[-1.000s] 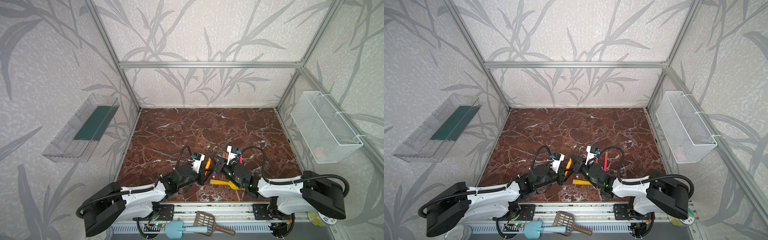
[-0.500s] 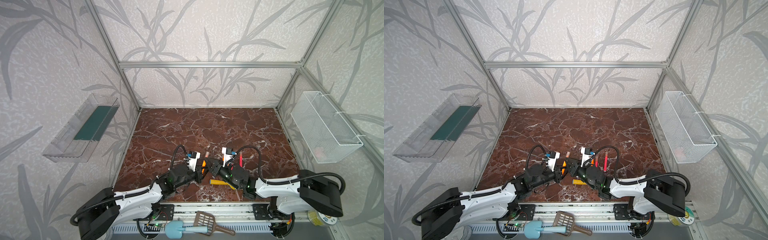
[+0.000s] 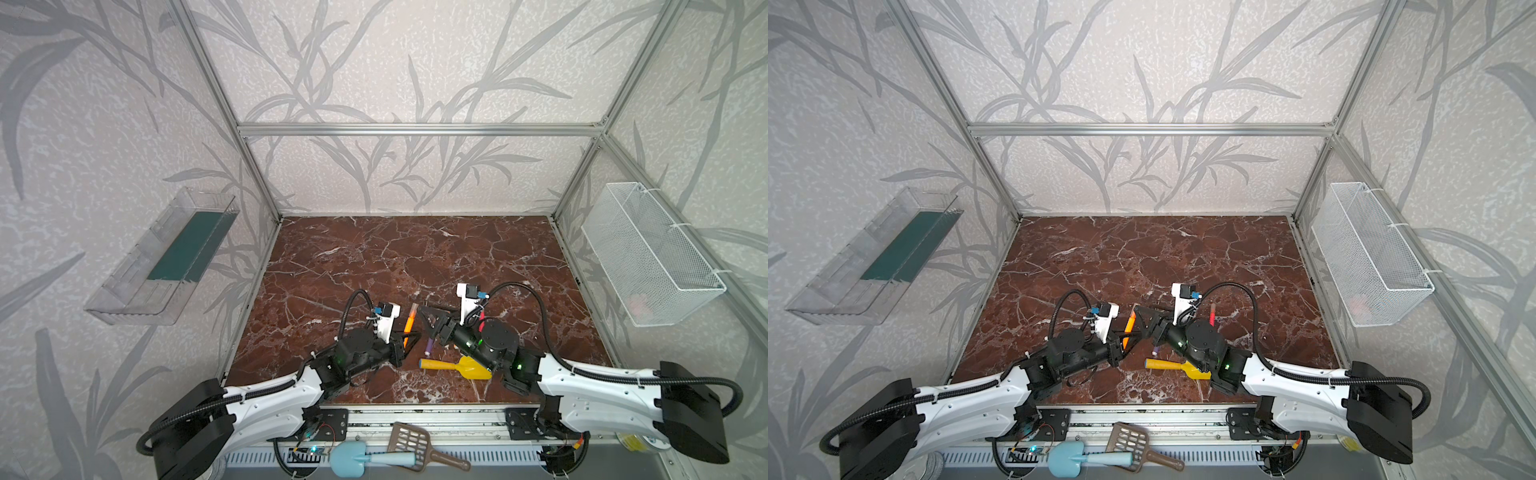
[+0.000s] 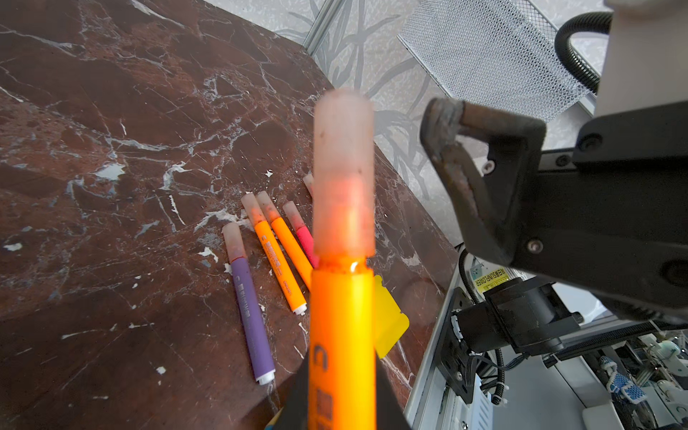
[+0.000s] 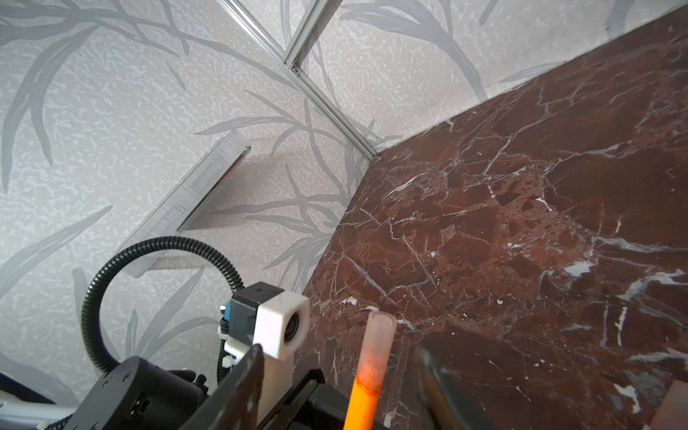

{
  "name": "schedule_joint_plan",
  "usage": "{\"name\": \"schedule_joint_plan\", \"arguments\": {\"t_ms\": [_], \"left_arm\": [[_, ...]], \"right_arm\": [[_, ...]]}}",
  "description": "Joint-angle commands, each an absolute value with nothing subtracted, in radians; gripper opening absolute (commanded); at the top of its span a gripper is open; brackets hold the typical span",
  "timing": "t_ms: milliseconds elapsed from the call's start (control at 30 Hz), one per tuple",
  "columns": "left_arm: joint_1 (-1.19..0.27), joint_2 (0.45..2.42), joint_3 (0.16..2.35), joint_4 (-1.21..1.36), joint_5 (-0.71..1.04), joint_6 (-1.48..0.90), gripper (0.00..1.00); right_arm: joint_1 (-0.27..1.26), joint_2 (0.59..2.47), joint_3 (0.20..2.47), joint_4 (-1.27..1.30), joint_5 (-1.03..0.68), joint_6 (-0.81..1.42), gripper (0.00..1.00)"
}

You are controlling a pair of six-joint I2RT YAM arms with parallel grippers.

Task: Insert the pens into the pen caps
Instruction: 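Lower the pink cap onto the orange marker tip with the right gripper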

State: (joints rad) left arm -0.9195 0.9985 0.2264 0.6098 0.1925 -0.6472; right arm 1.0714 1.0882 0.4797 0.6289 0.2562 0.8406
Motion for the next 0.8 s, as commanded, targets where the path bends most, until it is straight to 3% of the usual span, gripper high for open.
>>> {"name": "schedule_joint_plan", "arguments": {"t_ms": [0,267,467,767], "left_arm": [[-0.918,0.988,0.266,0.606,0.213,-0.622,0.0],[-0.923,1.007,0.285,0.591,0.224,-0.606,0.0],[-0.924,1.019,0.292,0.589,0.23,-0.602,0.0],[-0.923,1.028,0.297,0.587,0.232,-0.598,0.0]], "right_arm": [[1.035,1.118,0.535,0.538,0.214,0.848,0.61],[0.978,1.264,0.62,0.562,0.083,0.876,0.55],[0.973,1.316,0.651,0.577,0.051,0.87,0.41],[0.957,1.341,0.664,0.581,0.029,0.866,0.38]]}}
